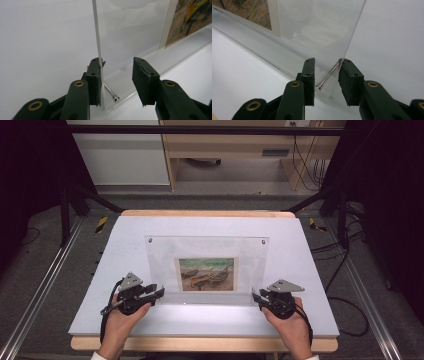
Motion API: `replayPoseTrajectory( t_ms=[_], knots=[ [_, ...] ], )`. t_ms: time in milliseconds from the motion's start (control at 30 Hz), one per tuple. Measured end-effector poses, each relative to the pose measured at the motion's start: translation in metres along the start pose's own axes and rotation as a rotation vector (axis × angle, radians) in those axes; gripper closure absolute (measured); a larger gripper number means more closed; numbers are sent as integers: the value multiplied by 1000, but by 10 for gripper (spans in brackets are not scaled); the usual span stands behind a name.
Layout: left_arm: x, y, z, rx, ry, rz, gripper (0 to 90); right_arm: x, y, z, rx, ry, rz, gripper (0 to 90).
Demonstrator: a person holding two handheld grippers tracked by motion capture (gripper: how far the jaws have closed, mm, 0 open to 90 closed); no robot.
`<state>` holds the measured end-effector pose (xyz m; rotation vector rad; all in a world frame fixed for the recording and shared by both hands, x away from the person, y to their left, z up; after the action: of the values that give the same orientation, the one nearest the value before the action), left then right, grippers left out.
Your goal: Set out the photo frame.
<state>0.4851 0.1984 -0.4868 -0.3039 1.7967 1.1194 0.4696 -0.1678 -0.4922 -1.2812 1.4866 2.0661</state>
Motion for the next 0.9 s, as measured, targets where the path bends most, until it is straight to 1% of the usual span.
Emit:
replayPoseTrajectory(
  t_ms=[167,433,600,900],
  knots=[
    [0,0,0,-3,-4,-2,595,0,0,0,3,3,-3,667],
    [2,1,-1,-6,-9,4,598,1,0,0,-4,-13,3,666],
    [4,1,-3,-7,-9,5,598,2,0,0,-2,-2,7,666],
    [6,2,-4,-10,-14,12,598,4,0,0,-4,-8,8,665]
  ],
)
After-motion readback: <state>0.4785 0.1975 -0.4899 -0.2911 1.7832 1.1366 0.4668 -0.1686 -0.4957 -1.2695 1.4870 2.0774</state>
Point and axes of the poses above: each handheld gripper's, and its own axes: y roughly backward along the jaws, x roughly out of its underside, z roughly to its left, the point moved 7 cm from there along -y, roughly forward along the jaws, and after that the axes turned 2 degrees about -y, right-handed, at the moved point
